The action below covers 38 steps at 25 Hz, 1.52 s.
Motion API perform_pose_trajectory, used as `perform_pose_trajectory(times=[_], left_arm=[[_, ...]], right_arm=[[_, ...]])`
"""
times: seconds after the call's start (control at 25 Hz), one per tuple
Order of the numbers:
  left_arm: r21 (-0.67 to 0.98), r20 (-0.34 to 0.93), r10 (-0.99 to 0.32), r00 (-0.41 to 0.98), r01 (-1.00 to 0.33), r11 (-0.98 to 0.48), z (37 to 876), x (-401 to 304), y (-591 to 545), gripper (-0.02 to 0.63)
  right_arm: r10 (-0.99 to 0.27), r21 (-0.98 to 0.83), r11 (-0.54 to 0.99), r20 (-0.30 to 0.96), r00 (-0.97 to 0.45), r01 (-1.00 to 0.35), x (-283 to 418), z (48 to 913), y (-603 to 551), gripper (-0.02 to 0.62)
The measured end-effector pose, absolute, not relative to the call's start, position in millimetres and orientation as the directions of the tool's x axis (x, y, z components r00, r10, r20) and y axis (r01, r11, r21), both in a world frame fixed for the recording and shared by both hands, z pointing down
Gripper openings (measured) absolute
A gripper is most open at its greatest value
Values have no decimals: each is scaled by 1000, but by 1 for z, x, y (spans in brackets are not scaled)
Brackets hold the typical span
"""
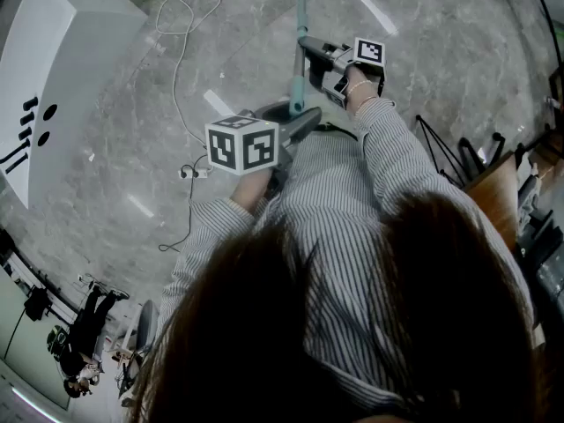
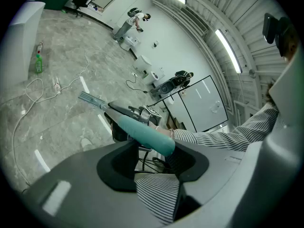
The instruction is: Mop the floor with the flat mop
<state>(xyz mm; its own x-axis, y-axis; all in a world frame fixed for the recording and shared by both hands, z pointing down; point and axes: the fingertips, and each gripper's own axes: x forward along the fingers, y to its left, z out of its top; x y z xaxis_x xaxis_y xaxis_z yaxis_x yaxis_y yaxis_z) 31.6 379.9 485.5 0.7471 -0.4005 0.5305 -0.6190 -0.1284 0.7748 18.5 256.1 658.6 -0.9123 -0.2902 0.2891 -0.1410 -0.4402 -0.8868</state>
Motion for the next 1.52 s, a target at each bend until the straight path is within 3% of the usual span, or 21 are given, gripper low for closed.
perform_pose_trajectory(times=[0.24, 0.4, 0.52, 1.0, 1.32, 1.52], left_arm=[[717, 607, -404, 684, -691, -92, 484, 21, 386, 185], [574, 664, -448, 599, -792, -208, 477, 7, 387, 234], [467, 700, -450, 554, -832, -299, 480, 11, 385, 235], [510, 692, -375, 616, -786, -350, 490, 30, 389, 235], [509, 690, -352, 633, -770, -386, 488, 37, 387, 242], [520, 677, -354, 646, -759, -391, 486, 38, 380, 249]], right_arm=[[-262, -888, -431, 291, -920, -158, 14, 655, 261, 147], [-242, -885, -423, 316, -918, -193, 16, 658, 264, 144], [-253, -880, -433, 328, -910, -196, 17, 661, 266, 143], [-273, -853, -468, 387, -881, -230, 30, 669, 275, 133], [-374, -837, -540, 334, -865, -90, 32, 649, 281, 133], [-358, -821, -558, 366, -859, -117, 32, 644, 278, 132]])
